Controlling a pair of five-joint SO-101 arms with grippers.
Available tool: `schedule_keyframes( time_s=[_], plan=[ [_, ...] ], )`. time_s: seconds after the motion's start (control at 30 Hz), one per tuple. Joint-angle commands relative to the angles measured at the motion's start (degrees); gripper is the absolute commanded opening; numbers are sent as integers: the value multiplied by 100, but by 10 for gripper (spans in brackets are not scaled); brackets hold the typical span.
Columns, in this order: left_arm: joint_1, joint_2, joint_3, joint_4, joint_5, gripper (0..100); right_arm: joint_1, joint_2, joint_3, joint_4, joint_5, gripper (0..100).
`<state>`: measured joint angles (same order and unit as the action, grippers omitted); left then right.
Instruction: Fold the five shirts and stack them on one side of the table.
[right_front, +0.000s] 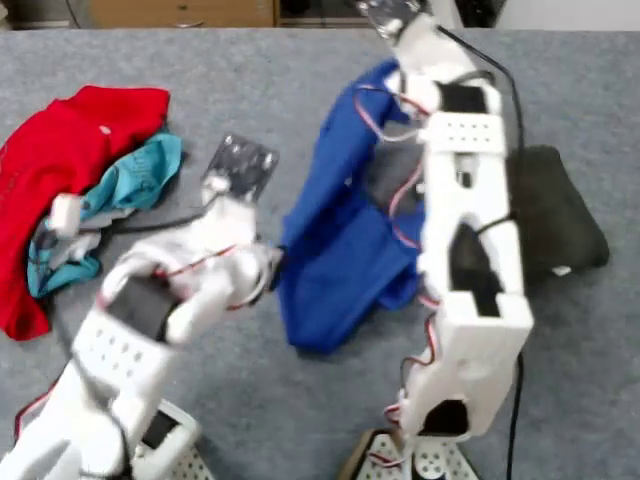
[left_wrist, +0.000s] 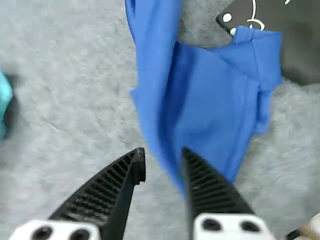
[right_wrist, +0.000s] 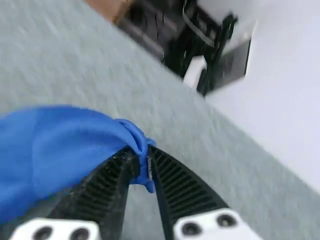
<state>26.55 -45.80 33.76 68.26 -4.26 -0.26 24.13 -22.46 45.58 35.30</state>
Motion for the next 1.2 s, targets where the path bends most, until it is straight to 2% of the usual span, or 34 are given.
schedule_keyframes(
  time_s=[0.0,0.17,0.3,0.5,0.63,0.73,0.97,1.1,1.17],
  plan=[
    [396,954,-659,-422,352,174,418,-31,-303,448,193,5],
    [1143,2114,-1020,-1055,352,174,708,48,-268,1196,167,5],
    [1591,2870,-993,-1512,352,174,989,462,-136,1055,149,5],
    [1442,3925,-1002,-2444,352,174,1305,1341,-136,378,-782,5],
    [1319,4664,-1055,-2954,396,172,1341,1420,-251,176,-844,5],
    [1398,5024,-1055,-3182,360,130,1323,1429,-242,158,-862,5],
    [1345,5332,-1143,-3305,352,19,1314,1473,-233,158,-879,5],
    [1020,5218,-1213,-3235,352,18,1297,1631,-286,158,-844,5],
    [818,4971,-1266,-2936,352,18,1297,1640,-286,158,-844,5]
  ],
)
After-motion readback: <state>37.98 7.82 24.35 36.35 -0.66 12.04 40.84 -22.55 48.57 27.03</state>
